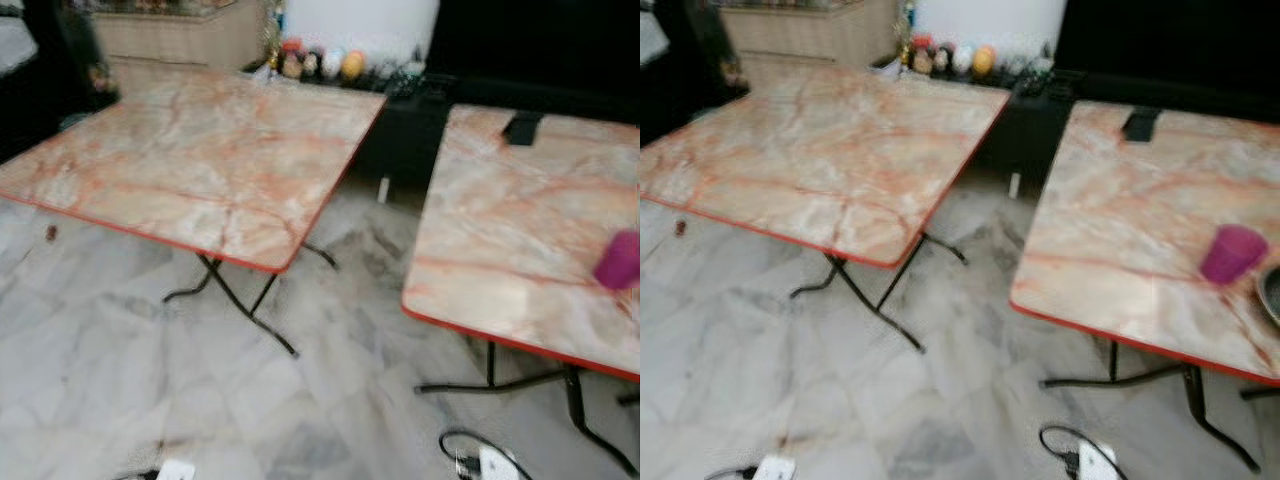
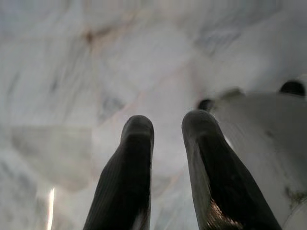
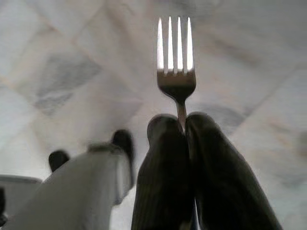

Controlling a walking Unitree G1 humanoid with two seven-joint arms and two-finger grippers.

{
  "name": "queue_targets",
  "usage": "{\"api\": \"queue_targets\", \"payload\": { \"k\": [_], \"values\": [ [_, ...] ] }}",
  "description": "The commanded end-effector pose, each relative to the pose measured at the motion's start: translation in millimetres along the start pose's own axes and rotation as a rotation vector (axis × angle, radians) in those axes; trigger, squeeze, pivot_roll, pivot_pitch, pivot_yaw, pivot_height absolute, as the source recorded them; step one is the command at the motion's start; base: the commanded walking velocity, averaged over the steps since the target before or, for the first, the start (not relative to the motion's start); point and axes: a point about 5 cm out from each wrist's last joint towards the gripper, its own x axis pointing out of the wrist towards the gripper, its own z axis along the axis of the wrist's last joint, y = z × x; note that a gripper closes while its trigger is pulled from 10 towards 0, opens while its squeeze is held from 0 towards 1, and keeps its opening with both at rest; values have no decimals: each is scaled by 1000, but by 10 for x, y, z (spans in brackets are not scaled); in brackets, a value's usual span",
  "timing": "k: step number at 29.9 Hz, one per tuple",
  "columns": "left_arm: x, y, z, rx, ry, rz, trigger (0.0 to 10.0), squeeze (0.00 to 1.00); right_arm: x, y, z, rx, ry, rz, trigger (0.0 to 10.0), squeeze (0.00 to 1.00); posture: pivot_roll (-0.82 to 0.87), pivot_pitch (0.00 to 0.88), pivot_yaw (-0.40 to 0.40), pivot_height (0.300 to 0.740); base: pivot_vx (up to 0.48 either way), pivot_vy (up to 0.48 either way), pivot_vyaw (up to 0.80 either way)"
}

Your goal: Setting the table

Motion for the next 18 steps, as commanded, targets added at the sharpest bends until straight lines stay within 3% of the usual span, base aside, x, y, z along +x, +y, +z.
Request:
{"api": "queue_targets", "payload": {
  "k": [1, 18],
  "values": [
    [-21, 26, -108, 5, 34, 4, 10000, 0, 7, 65, 8, 6, -3, 16, 10000, 0, 56, 0, -25, 727, 0, -270, 0],
    [-23, 30, -112, 17, 34, 1, 10000, 0, 6, 69, 5, 8, -7, 14, 10000, 0, 54, 0, -23, 727, 0, -269, 0]
  ]
}}
